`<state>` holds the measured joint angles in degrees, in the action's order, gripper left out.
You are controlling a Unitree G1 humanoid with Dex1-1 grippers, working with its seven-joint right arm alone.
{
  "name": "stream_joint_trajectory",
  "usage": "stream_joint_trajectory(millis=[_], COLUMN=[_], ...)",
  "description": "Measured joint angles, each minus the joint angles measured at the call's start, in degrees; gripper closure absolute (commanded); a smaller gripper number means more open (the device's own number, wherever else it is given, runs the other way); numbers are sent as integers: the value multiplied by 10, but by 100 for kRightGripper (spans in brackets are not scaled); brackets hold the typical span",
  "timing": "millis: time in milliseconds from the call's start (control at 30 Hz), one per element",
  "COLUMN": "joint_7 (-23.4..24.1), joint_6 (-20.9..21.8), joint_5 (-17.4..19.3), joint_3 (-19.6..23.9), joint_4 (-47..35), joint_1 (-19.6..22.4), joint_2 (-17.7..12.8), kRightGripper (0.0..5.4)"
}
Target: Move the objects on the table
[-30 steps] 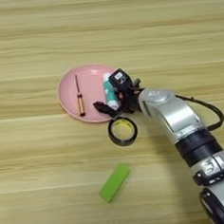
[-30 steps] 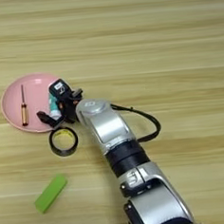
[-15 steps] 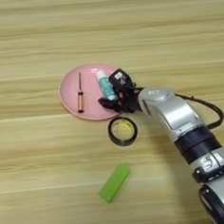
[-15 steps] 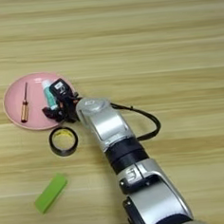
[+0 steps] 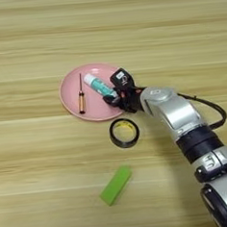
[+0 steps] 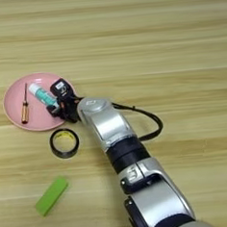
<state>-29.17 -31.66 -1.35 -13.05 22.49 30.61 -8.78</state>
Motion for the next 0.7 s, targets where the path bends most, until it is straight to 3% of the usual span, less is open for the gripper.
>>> stream_joint_trajectory(millis=[700], joint_7=[4], joint_6=[-1], joint_5=[0], joint_3=[24], joint_4=[-20], joint_1=[1], joint_2=[-2], kRightGripper=[374])
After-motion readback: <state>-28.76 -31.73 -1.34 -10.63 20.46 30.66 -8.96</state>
